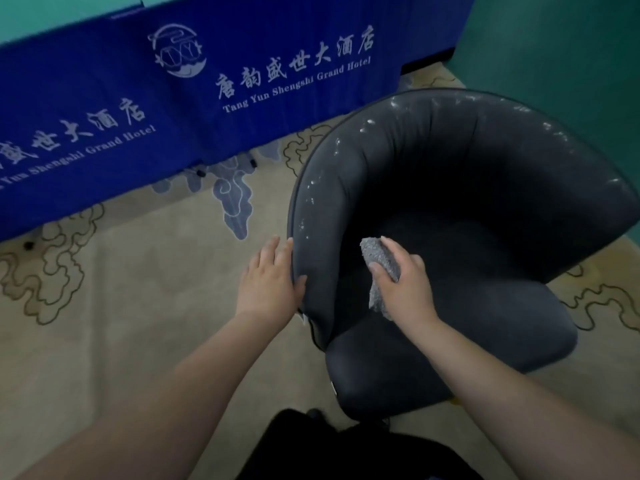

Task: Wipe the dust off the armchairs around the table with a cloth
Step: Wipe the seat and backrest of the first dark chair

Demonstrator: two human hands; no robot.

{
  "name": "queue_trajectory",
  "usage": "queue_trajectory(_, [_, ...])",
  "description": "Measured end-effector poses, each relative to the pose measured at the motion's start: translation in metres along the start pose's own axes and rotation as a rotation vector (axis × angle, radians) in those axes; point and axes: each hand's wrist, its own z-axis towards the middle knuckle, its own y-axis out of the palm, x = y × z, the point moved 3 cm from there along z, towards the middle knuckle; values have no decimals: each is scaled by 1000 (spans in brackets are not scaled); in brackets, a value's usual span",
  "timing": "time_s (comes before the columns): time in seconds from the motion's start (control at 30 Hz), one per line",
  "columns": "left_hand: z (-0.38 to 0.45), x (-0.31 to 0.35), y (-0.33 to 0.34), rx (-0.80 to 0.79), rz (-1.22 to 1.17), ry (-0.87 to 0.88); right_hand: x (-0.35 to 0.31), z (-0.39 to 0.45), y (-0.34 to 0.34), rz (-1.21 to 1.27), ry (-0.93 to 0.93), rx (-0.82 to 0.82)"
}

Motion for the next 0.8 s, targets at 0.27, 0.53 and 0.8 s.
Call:
queue_trajectory(0.27, [40, -44, -10, -59, -34, 56, -18, 5, 39, -7, 39, 23])
queue_trajectory(0.53, [133, -88, -45, -107, 28, 385, -50, 29, 97, 23, 192, 313])
queue_trajectory(0.8, [179, -87, -44, -175, -5, 563, -70, 27, 126, 8, 264, 455])
